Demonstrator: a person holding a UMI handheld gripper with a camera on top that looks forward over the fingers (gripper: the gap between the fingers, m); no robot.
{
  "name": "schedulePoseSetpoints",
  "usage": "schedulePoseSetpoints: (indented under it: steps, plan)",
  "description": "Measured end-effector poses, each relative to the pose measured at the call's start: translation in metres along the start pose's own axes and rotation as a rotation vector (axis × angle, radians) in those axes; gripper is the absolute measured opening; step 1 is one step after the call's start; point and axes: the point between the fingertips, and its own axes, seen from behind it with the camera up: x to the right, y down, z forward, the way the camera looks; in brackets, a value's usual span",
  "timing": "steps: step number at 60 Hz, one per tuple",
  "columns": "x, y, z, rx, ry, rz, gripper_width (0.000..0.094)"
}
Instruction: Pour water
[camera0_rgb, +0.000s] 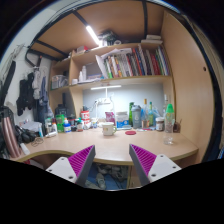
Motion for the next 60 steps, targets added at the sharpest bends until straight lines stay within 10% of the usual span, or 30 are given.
schedulePoseSetpoints:
  steps: [25,60]
  plan:
    - [0.047,0.002,0.034,0.026,0.005,-0.061,0.08]
    - [0.34,0.009,0.227,-0.028,0.376,0.012,0.0807]
